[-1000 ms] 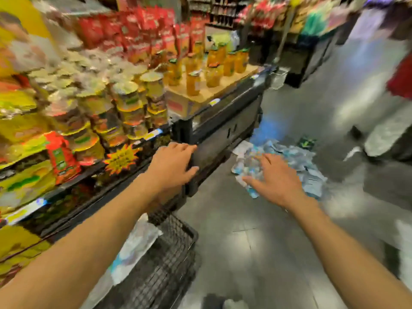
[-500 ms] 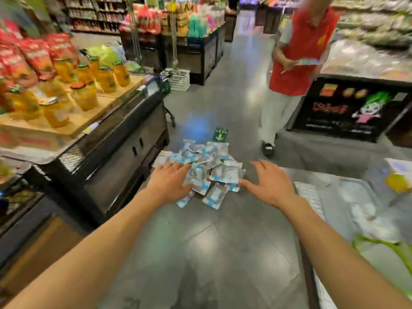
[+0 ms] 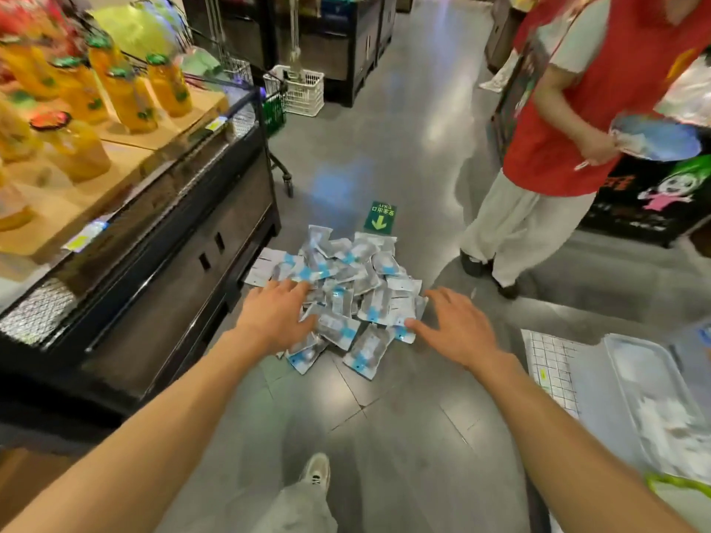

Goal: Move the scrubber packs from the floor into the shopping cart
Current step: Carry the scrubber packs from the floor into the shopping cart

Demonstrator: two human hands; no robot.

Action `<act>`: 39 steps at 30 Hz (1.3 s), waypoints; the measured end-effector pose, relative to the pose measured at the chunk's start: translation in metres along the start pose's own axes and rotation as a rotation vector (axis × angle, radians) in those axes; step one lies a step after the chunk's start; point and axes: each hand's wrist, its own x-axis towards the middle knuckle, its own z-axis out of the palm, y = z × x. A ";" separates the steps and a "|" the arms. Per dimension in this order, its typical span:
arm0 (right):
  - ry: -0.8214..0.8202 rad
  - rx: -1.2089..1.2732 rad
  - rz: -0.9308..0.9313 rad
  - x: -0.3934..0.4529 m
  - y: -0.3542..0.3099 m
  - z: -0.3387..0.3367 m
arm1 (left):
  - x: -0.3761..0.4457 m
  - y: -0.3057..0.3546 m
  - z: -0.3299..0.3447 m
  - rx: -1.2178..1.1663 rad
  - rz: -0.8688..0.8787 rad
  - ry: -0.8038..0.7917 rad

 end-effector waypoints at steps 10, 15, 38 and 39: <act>-0.085 0.065 0.108 0.180 0.015 0.018 | 0.181 -0.058 0.031 -0.249 -0.041 -0.154; -0.223 0.050 0.089 0.300 0.043 0.077 | 0.283 -0.110 0.089 -0.301 -0.165 -0.216; -0.524 0.064 0.048 0.652 -0.005 0.590 | 0.483 -0.279 0.608 -0.896 -0.847 -0.341; -0.526 0.069 0.062 0.660 -0.004 0.606 | 0.483 -0.285 0.628 -0.942 -0.899 -0.346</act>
